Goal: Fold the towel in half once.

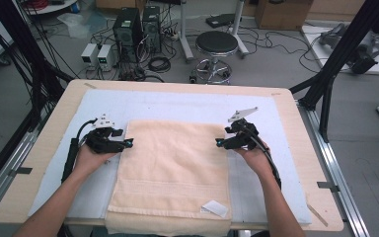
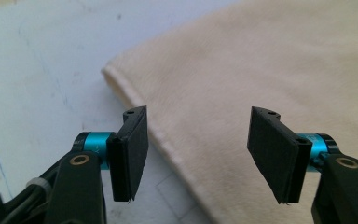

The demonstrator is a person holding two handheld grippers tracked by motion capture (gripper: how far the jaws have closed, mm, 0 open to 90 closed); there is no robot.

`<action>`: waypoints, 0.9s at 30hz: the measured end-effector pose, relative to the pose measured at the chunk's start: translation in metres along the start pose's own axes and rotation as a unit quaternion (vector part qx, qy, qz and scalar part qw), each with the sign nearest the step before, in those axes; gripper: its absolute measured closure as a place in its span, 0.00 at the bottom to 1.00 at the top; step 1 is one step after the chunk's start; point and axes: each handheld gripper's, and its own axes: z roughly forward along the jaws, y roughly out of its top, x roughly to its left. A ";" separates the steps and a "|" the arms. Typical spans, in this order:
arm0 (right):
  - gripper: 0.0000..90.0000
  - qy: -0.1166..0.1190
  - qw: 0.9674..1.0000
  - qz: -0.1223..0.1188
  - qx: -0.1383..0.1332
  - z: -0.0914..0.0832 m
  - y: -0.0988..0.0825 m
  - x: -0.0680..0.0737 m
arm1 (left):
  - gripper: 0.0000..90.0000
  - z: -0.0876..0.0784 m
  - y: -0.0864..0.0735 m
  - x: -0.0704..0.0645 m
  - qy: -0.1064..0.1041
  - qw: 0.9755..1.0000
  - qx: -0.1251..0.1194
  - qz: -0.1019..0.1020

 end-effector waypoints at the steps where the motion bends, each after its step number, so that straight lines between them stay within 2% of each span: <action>1: 0.38 0.000 1.000 -0.002 0.006 0.003 -0.002 0.000 | 0.43 0.002 -0.001 0.001 0.002 1.000 0.007 -0.003; 3: 0.38 -0.012 1.000 -0.008 0.005 0.006 -0.008 0.001 | 0.43 0.004 -0.003 0.003 -0.001 1.000 0.018 -0.004; 4: 0.37 -0.012 1.000 -0.003 0.009 0.008 -0.012 0.001 | 0.43 0.005 -0.004 0.003 -0.006 1.000 0.021 -0.004; 7: 0.36 0.000 1.000 0.007 0.027 0.011 -0.018 0.000 | 0.44 0.006 -0.005 0.001 -0.012 0.999 0.034 -0.001; 10: 0.42 0.007 0.999 0.004 0.033 0.015 -0.018 0.002 | 0.51 0.010 -0.007 -0.001 -0.020 0.999 0.048 -0.004; 11: 0.44 0.012 0.999 0.004 0.040 0.017 -0.018 0.003 | 0.50 0.010 -0.008 -0.002 -0.018 0.999 0.046 -0.006; 13: 0.47 0.021 0.999 0.018 0.039 0.019 -0.018 0.003 | 0.51 0.010 -0.008 -0.002 -0.016 0.999 0.046 -0.009; 15: 0.49 0.021 0.999 0.020 0.039 0.018 -0.019 0.003 | 0.51 0.010 -0.008 -0.003 -0.013 0.999 0.047 -0.011; 19: 0.61 0.035 0.998 0.026 0.038 0.017 -0.020 0.002 | 0.56 0.009 -0.007 -0.005 -0.007 0.999 0.049 -0.004; 22: 0.68 0.040 0.998 0.027 0.037 0.017 -0.020 0.001 | 0.68 0.009 -0.008 -0.009 -0.017 0.999 0.045 0.003; 24: 0.77 0.050 0.998 0.031 0.038 0.017 -0.019 0.001 | 0.73 0.008 -0.008 -0.007 -0.025 0.999 0.045 -0.003; 26: 0.89 0.075 0.996 0.025 0.038 0.018 -0.019 0.001 | 0.74 0.009 -0.009 -0.005 -0.029 0.999 0.043 -0.009; 27: 0.89 0.076 0.996 0.026 0.039 0.018 -0.019 0.001 | 0.75 0.009 -0.009 -0.005 -0.031 0.999 0.041 -0.009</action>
